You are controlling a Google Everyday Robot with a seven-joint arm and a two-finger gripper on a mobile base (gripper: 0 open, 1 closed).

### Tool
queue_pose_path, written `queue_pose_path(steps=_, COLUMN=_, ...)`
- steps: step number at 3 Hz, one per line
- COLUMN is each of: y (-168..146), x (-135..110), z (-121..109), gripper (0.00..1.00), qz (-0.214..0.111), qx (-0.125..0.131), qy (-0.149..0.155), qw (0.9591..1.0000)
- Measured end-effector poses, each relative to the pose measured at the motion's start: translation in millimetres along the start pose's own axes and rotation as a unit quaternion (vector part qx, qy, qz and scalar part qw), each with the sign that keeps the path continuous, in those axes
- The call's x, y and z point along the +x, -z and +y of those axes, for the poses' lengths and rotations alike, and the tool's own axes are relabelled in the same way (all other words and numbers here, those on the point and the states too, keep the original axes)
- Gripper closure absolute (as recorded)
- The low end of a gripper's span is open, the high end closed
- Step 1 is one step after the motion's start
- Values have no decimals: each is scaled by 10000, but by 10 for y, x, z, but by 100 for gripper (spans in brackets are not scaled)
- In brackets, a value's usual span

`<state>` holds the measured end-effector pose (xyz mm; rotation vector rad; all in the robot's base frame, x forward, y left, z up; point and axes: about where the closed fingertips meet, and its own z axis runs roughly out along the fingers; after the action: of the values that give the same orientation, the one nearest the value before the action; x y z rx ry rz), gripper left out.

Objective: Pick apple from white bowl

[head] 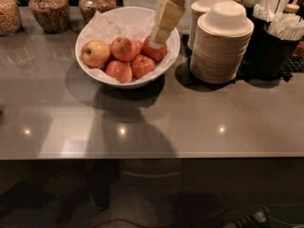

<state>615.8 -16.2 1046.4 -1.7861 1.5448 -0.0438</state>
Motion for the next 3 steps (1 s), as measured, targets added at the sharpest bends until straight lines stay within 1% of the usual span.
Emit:
queue_pose_path(steps=1, y=-442, x=-83, z=-191, gripper=0, qz=-33, qx=-192, qy=198, qw=9996)
queue_pose_path(steps=2, y=-754, x=-40, z=-346, gripper=0, qz=44, qx=-327, qy=270, qw=9991)
queue_pose_path(steps=3, y=-995, x=62, z=-397, gripper=0, qz=146, qx=-475, qy=252, qw=9984)
